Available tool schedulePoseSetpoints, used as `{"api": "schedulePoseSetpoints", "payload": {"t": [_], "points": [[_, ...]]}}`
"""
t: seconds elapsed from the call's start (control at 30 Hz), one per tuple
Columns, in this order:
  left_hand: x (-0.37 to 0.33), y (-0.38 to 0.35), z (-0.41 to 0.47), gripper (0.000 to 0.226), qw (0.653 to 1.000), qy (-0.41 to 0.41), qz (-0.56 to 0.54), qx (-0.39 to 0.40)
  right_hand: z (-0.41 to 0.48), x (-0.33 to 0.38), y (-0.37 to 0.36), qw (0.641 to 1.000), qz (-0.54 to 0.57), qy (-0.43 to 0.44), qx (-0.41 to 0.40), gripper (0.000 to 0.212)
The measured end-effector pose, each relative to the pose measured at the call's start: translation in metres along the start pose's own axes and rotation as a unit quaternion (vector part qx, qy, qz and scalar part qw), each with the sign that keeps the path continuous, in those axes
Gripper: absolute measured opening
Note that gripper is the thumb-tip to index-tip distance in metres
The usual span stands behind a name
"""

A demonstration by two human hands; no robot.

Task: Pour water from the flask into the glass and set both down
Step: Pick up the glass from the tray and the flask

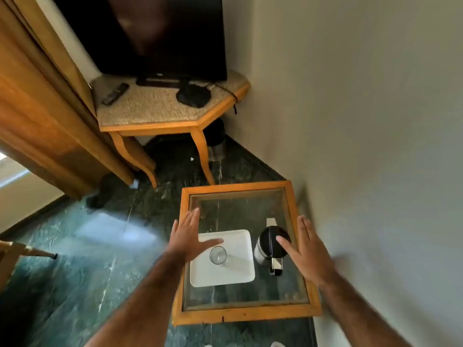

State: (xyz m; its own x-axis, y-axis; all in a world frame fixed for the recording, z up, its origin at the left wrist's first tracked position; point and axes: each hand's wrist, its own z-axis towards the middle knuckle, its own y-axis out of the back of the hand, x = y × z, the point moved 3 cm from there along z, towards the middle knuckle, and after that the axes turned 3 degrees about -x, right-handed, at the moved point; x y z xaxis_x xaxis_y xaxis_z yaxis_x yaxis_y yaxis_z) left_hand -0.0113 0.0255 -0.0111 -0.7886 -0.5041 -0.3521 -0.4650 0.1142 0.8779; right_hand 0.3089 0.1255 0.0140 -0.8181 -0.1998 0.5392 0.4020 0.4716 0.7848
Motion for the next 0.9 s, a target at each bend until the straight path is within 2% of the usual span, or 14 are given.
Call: {"api": "schedulePoseSetpoints", "payload": {"t": [0.1,0.17,0.27,0.33,0.37,0.43,0.57,0.73,0.9], "points": [[0.02,-0.053,-0.008,0.114,0.993,0.053,-0.092,0.053,-0.017,-0.026,-0.031,0.994,0.082,-0.068,-0.008,0.118],[0.041,-0.106,-0.004,0.116,0.977,0.108,-0.168,0.078,-0.023,-0.05,-0.069,0.979,0.155,-0.134,-0.008,0.121],[0.058,-0.157,0.004,0.118,0.961,0.165,-0.206,0.086,-0.023,-0.064,-0.11,0.948,0.253,-0.196,0.01,0.099],[0.066,-0.192,0.009,0.111,0.951,0.172,-0.247,0.072,-0.024,-0.065,-0.13,0.924,0.331,-0.189,0.001,0.074],[0.069,-0.206,0.012,0.106,0.943,0.176,-0.276,0.057,-0.023,-0.064,-0.135,0.913,0.363,-0.186,-0.017,0.072],[0.076,-0.233,0.014,0.099,0.924,0.193,-0.331,0.02,-0.019,-0.07,-0.155,0.889,0.422,-0.175,-0.038,0.082],[0.085,-0.264,0.019,0.088,0.89,0.207,-0.404,-0.046,-0.011,-0.083,-0.182,0.854,0.494,-0.124,-0.106,0.069],[0.092,-0.288,0.028,0.08,0.875,0.212,-0.426,-0.087,-0.009,-0.091,-0.197,0.83,0.525,-0.083,-0.171,0.058],[0.091,-0.293,0.035,0.067,0.874,0.195,-0.427,-0.122,-0.003,-0.088,-0.202,0.796,0.573,-0.06,-0.184,0.04]]}}
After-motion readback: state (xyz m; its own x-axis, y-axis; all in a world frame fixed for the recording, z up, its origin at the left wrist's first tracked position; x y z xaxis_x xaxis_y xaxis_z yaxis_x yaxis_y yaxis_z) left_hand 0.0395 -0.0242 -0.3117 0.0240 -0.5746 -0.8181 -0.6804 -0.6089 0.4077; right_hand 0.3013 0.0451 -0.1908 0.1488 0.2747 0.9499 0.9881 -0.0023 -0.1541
